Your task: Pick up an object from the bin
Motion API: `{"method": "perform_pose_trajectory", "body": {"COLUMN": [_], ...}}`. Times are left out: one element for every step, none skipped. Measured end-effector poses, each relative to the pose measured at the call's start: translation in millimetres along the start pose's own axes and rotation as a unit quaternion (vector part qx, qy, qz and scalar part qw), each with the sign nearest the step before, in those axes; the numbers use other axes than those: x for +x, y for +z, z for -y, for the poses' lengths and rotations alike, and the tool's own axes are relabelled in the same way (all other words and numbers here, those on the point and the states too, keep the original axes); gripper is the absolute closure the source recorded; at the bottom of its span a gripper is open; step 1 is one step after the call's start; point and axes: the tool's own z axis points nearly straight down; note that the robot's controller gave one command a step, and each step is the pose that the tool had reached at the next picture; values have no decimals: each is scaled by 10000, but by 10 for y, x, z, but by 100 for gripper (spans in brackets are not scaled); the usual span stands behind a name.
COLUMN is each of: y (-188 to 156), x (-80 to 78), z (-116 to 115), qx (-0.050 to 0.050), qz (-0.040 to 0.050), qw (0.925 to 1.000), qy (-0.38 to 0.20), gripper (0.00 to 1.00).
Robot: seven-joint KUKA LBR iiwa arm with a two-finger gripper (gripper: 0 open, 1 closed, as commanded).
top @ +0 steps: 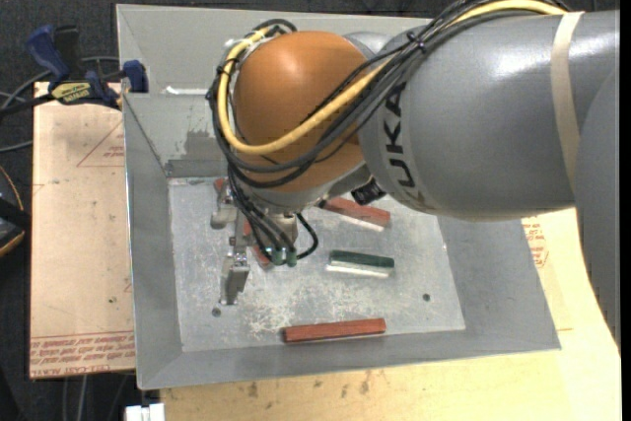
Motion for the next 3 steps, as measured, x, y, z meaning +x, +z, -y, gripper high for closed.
{"method": "perform_pose_trajectory", "body": {"y": [-41,460,1152], "x": [-20,-281,-277], "z": [13,236,483], "qx": [-9,-25,-11], "qz": [37,75,56], "qw": [10000,9999,10000], "qy": [20,-123,45], "gripper": [0,0,0]}}
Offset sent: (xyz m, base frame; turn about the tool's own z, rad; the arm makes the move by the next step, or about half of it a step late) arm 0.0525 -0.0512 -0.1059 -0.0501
